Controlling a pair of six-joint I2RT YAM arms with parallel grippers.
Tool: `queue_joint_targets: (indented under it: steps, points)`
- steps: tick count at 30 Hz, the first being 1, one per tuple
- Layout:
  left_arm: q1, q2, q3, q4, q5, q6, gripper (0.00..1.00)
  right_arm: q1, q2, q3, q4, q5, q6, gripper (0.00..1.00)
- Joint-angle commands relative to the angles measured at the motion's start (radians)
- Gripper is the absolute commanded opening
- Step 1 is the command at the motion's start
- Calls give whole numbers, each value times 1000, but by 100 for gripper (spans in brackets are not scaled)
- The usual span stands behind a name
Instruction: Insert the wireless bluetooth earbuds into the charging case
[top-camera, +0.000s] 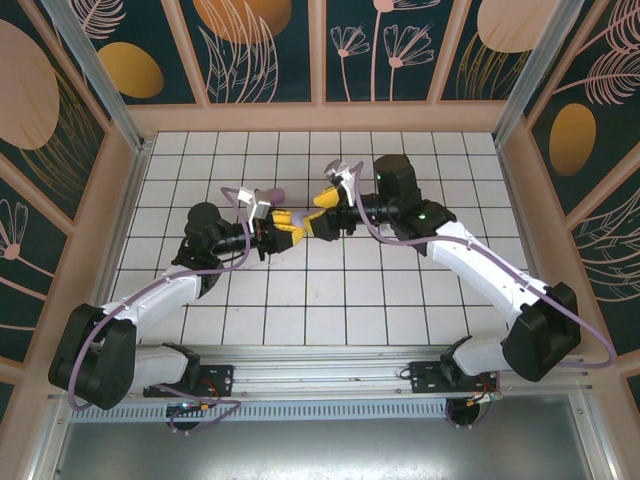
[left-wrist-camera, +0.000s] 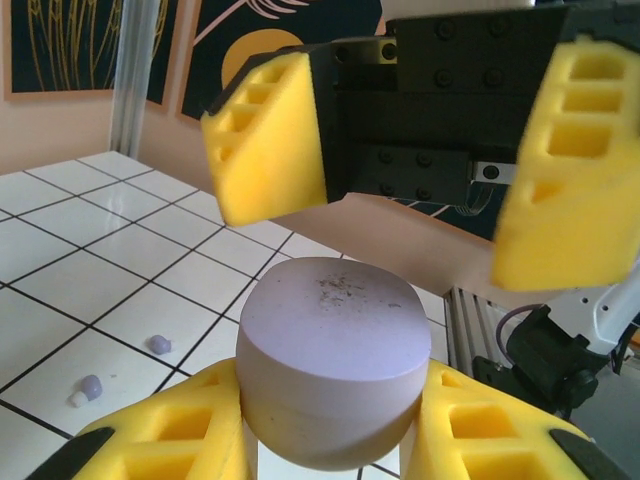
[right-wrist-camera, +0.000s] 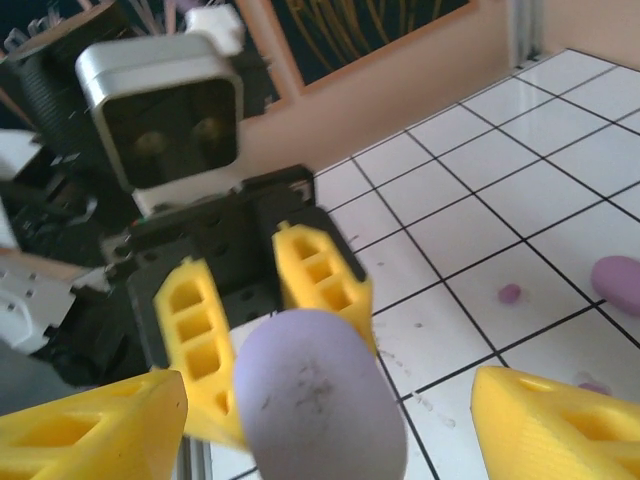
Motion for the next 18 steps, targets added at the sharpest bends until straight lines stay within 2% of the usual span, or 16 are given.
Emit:
queue_joint_targets:
  steps: [1,12,18]
  points:
    - [-3,-19,34,-6,56,16,0,-3,-58,-28,-9,-77,-121,76]
    - [-4,-15,63,-28,106,15,0,-7,12,62,-153,-67,-270,73]
    - [-4,-17,67,-39,113,19,0,-15,37,87,-131,-104,-248,60]
